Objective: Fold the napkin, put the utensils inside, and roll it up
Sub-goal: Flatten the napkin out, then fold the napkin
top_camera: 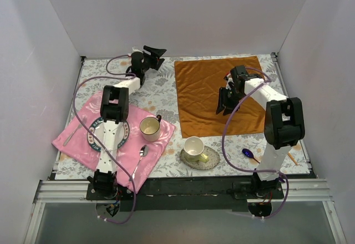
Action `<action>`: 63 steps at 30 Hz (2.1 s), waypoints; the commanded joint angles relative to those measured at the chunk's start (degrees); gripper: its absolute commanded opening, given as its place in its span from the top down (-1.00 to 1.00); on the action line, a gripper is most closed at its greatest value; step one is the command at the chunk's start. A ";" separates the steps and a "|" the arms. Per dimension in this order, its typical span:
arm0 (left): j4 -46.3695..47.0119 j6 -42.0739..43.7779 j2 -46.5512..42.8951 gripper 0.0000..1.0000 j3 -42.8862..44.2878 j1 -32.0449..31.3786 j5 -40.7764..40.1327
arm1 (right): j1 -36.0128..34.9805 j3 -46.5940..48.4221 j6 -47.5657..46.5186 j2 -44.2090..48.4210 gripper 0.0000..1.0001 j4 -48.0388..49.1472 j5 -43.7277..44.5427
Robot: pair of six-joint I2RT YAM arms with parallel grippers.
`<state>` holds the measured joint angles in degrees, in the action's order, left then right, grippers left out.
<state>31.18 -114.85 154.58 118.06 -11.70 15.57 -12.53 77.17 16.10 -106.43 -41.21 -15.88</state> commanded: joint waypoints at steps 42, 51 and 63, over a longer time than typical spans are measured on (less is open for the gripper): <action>-81.36 32.05 -83.13 -0.43 -35.71 -7.19 -3.53 | -37.38 10.02 -10.82 -6.59 0.11 -5.90 14.74; -81.89 31.79 -83.92 -0.43 -35.97 -6.93 -2.21 | -39.06 8.88 -11.35 -8.61 0.10 -3.97 16.93; -82.86 30.74 -84.89 -0.45 -35.62 -6.84 -2.57 | -40.55 4.75 -10.30 -9.58 0.08 -0.63 17.02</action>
<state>-50.65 -83.85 72.36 80.42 -18.85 12.47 -52.34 83.11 4.80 -114.87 -43.59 0.54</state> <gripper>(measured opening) 0.721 0.458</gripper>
